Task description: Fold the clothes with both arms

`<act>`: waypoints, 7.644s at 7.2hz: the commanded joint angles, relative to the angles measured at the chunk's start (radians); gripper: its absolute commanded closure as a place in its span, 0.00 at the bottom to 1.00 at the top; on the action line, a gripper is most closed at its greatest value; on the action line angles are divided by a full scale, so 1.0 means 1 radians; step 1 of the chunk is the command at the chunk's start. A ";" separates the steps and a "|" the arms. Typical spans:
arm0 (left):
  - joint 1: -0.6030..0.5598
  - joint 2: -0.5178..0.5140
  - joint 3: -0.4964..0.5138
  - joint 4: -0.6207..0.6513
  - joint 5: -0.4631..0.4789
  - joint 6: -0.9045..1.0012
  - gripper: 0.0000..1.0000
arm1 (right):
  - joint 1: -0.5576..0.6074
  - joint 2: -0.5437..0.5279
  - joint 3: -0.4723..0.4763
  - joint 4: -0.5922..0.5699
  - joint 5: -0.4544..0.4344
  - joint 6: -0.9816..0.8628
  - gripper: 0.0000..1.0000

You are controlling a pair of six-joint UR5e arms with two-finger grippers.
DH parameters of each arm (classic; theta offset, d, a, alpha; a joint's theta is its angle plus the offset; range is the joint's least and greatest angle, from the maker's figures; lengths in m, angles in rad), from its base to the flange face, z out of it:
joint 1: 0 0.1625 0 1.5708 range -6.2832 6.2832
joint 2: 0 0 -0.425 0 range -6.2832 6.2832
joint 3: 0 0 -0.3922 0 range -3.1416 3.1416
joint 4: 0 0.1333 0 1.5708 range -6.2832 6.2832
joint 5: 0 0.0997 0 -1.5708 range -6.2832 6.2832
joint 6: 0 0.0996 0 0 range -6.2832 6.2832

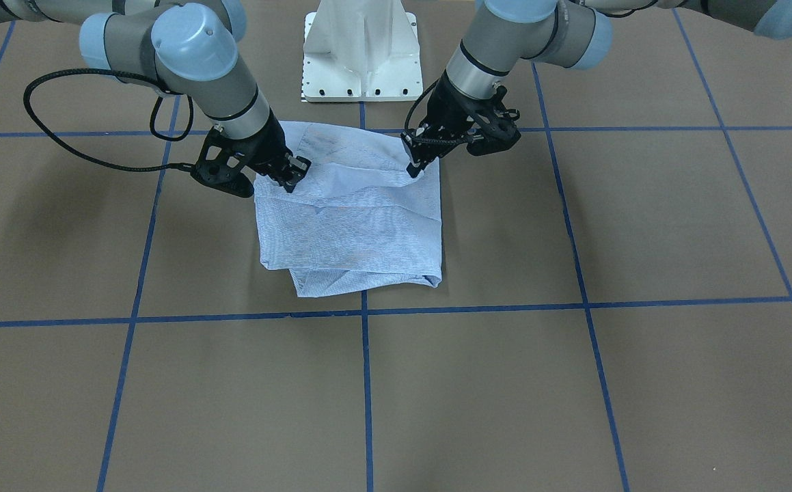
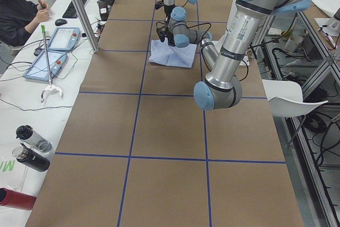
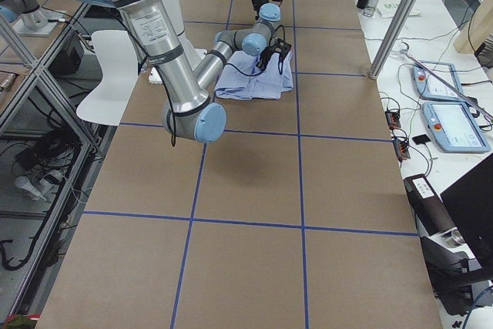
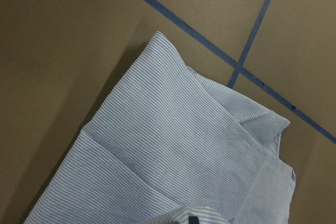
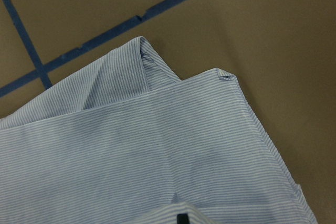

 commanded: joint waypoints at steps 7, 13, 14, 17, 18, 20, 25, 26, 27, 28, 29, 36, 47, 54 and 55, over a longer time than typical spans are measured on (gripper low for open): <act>-0.092 -0.063 0.051 -0.050 -0.114 0.025 1.00 | 0.140 0.024 -0.046 0.001 0.134 -0.094 1.00; -0.106 -0.143 0.336 -0.246 -0.103 0.014 1.00 | 0.140 0.128 -0.295 0.093 0.128 -0.115 1.00; -0.112 -0.145 0.356 -0.251 -0.103 0.016 1.00 | 0.140 0.128 -0.325 0.119 0.128 -0.115 1.00; -0.120 -0.148 0.392 -0.294 -0.102 0.016 1.00 | 0.140 0.117 -0.326 0.118 0.126 -0.115 1.00; -0.120 -0.149 0.393 -0.294 -0.102 0.016 1.00 | 0.141 0.116 -0.326 0.118 0.126 -0.115 1.00; -0.121 -0.157 0.392 -0.292 -0.102 0.014 1.00 | 0.141 0.116 -0.326 0.119 0.128 -0.114 0.60; -0.272 -0.151 0.399 -0.275 -0.222 0.025 0.02 | 0.203 0.126 -0.277 0.176 0.212 -0.120 0.00; -0.273 -0.148 0.399 -0.277 -0.221 0.029 0.02 | 0.171 0.117 -0.276 0.231 0.186 -0.179 0.00; -0.273 -0.140 0.398 -0.277 -0.223 0.060 0.01 | 0.138 0.110 -0.276 0.265 0.092 -0.298 0.00; -0.273 -0.135 0.399 -0.277 -0.223 0.088 0.01 | 0.112 0.111 -0.280 0.268 0.046 -0.434 0.00; -0.275 -0.134 0.399 -0.278 -0.223 0.092 0.01 | 0.098 0.093 -0.282 0.291 0.031 -0.535 0.00; -0.275 -0.132 0.399 -0.280 -0.226 0.092 0.01 | 0.026 -0.010 -0.311 0.532 0.027 -0.804 0.21; -0.276 -0.134 0.395 -0.278 -0.238 0.091 0.01 | 0.072 -0.010 -0.314 0.527 0.137 -0.819 1.00; -0.276 -0.140 0.393 -0.278 -0.238 0.080 0.01 | 0.103 0.008 -0.397 0.529 0.060 -0.813 0.00; -0.278 -0.140 0.393 -0.278 -0.238 0.083 0.01 | 0.109 0.016 -0.395 0.526 0.060 -0.813 0.00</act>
